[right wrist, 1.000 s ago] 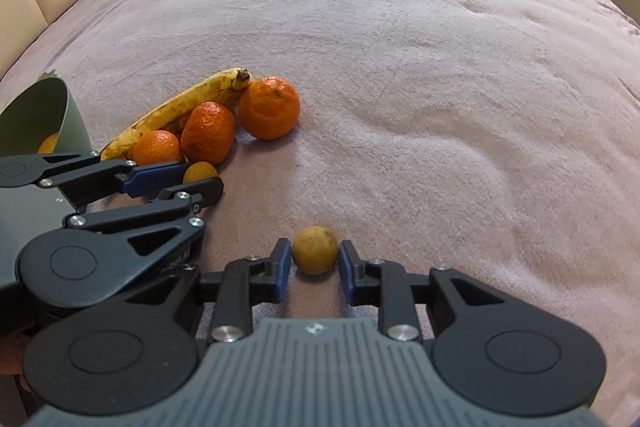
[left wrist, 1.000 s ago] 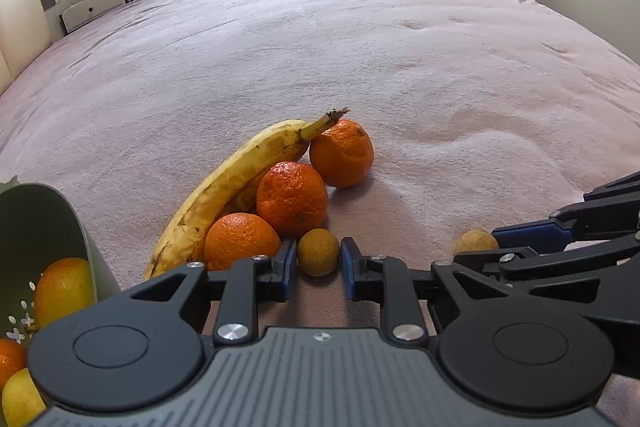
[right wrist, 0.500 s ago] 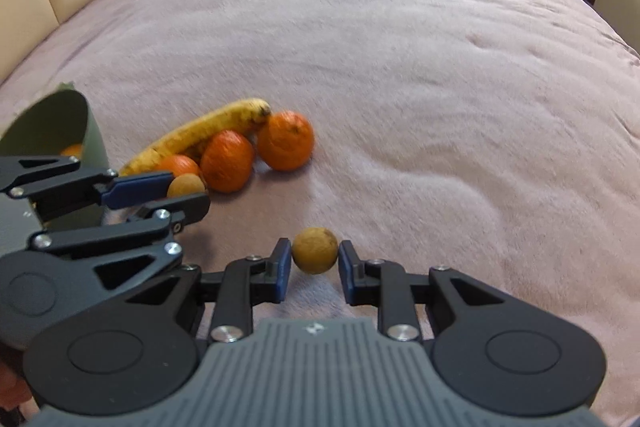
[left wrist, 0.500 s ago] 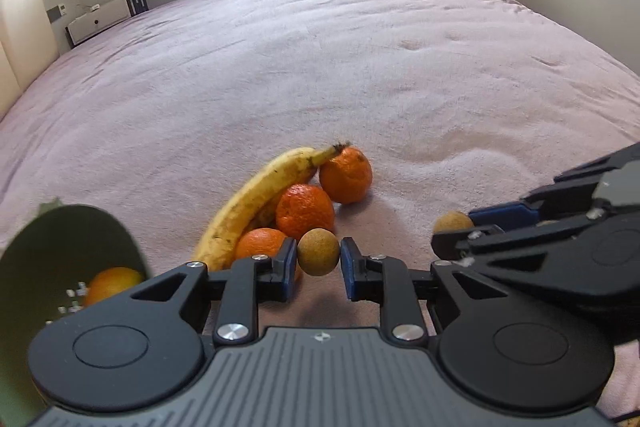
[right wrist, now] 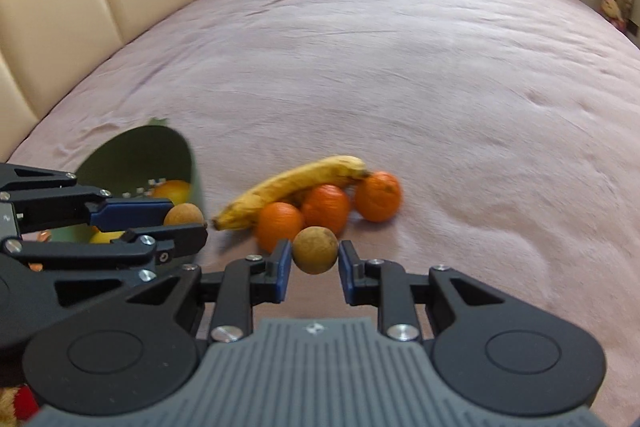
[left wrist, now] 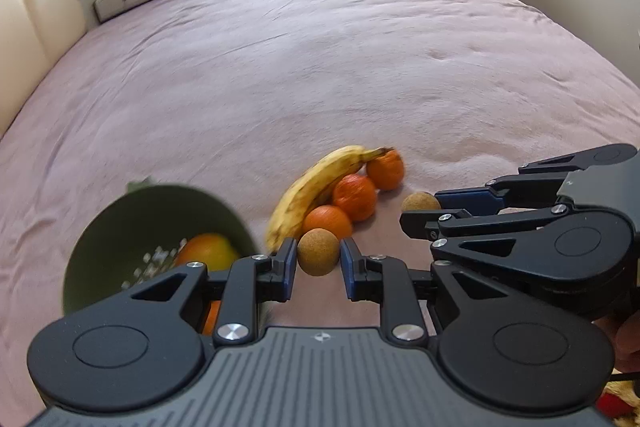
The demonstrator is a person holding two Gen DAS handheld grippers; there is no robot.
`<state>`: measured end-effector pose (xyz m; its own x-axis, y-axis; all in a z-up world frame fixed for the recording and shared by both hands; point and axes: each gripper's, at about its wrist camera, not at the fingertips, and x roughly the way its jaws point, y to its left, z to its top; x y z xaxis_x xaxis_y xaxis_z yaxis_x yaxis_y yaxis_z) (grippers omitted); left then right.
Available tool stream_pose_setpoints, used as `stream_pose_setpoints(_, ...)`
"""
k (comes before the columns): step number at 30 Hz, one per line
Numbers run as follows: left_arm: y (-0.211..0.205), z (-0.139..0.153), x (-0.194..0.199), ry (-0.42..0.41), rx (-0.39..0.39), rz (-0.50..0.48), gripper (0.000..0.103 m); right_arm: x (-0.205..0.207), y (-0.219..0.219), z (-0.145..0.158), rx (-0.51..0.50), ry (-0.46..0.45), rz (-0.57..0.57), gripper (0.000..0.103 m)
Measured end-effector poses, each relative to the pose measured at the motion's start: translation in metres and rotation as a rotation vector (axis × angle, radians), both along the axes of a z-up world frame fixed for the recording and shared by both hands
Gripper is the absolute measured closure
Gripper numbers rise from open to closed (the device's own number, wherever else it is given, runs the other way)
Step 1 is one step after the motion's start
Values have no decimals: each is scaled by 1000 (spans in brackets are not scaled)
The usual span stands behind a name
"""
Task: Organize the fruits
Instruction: 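Carry both small fruits over the green colander and open both tools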
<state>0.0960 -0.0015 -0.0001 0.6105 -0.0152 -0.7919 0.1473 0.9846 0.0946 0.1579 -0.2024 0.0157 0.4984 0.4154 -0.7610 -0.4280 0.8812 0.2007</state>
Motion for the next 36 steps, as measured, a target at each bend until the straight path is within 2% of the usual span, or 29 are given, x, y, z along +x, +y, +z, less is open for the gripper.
stream_pose_setpoints(3, 16, 10, -5, 17, -7, 28, 77, -6, 11, 7, 20, -3, 57, 81)
stream_pose_setpoints(7, 41, 23, -7, 50, -73, 58, 77, -14, 28, 17, 30, -19, 143, 81)
stream_pose_setpoints(15, 83, 30, -5, 95, -156, 113, 77, -25, 66, 33, -32, -52, 287, 81)
stream_pose_setpoints(23, 140, 22, 1, 147, -330, 250, 77, -14, 112, 31, -99, -36, 434, 81)
stream_pose_setpoints(30, 155, 8, 6, 204, -446, 289, 77, -3, 145, 14, -181, 3, 553, 81)
stream_pose_setpoints(36, 151, -9, 11, 266, -464, 298, 77, 6, 161, 5, -287, -21, 658, 81)
